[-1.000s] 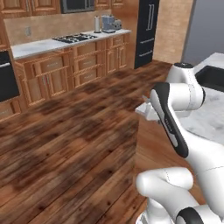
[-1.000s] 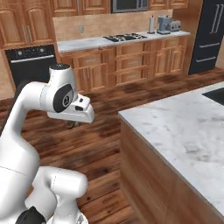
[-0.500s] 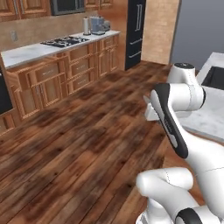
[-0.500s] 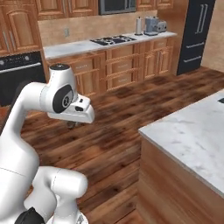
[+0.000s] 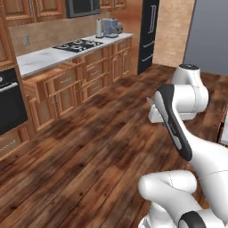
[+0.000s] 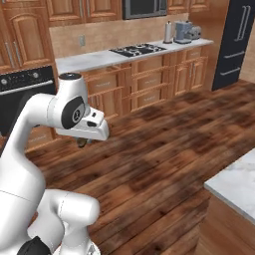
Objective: Pick up the metallic utensils from the counter and place them in the open drawer. Make sure not to pick up any wooden utensils.
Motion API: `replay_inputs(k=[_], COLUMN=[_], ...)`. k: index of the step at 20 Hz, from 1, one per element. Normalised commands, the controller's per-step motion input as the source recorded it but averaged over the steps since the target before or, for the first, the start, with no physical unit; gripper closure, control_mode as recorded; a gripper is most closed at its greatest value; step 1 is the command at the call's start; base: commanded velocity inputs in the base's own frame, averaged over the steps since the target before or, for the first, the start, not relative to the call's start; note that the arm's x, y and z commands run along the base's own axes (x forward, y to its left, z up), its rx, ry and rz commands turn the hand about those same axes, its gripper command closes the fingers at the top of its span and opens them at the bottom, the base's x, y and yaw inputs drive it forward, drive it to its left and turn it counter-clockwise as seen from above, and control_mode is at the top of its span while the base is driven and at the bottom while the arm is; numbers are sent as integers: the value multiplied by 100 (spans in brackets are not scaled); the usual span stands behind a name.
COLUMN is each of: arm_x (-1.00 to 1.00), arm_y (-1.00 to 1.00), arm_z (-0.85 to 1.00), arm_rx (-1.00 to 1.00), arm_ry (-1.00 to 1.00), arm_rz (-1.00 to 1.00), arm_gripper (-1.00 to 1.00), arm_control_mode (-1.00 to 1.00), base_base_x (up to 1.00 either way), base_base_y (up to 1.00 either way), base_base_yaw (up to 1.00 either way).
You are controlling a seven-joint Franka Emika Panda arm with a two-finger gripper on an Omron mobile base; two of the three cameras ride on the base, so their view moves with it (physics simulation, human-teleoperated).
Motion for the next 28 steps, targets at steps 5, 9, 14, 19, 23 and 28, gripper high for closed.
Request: replay_inputs(k=[5,9,14,19,23,28], arm_x=[0,0,0,0,0,0], arm_y=[0,0,0,0,0,0], arm_z=[0,0,0,0,0,0], arm_rx=[0,0,0,0,0,0], arm_ry=[0,0,0,0,0,0], arm_rz=[0,0,0,0,0,0], arm_gripper=[100,100,100,100,100,100], arm_control_mode=[100,100,100,100,100,100], base_base_x=[100,100,100,100,100,95], base_base_y=[81,2,0,-7,-75,-91], base_base_yaw=[1,15,15,30,50,59])
